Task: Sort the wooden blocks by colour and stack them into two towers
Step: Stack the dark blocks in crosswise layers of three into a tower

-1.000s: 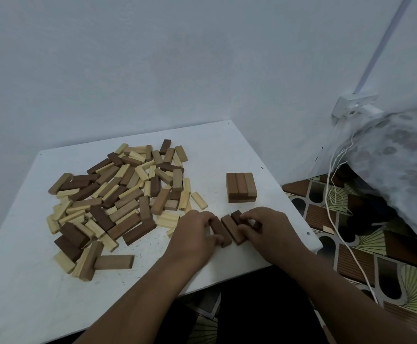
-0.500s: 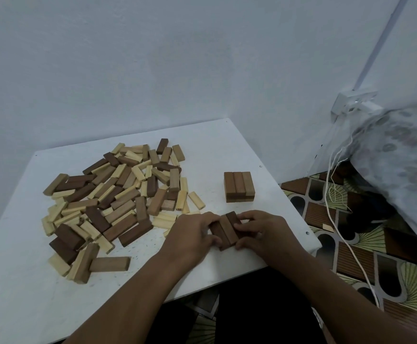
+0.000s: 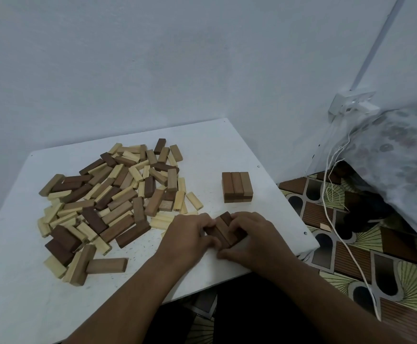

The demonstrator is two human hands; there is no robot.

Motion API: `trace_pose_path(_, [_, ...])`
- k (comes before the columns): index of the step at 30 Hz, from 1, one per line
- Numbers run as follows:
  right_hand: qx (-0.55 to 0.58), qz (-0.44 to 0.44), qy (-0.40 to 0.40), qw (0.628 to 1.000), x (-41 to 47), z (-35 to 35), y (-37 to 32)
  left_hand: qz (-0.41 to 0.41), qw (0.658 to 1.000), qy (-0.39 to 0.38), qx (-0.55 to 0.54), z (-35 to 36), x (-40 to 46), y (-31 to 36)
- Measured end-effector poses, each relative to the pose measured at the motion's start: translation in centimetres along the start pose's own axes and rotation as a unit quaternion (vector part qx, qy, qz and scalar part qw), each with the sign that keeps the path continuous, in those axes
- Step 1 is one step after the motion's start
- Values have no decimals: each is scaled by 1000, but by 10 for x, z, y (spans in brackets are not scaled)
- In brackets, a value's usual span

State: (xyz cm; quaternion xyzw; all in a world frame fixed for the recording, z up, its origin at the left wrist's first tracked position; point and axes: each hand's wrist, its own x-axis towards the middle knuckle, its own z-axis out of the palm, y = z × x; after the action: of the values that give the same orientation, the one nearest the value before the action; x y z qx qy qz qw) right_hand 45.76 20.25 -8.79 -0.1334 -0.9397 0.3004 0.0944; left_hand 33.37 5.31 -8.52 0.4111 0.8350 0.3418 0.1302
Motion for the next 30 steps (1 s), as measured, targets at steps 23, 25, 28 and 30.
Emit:
trace_pose_path(23, [61, 3, -20, 998, 0, -15, 28, -3, 995, -100, -28, -29, 0, 6])
trace_pose_path(25, [65, 0, -16, 998, 1, -15, 28, 4, 994, -101, -32, -29, 1, 7])
trace_pose_path(28, [62, -9, -24, 998, 3, -16, 28, 5, 994, -104, -30, -29, 3, 6])
trace_pose_path(30, [66, -17, -22, 997, 4, -17, 28, -1, 994, -105, -34, -28, 4, 4])
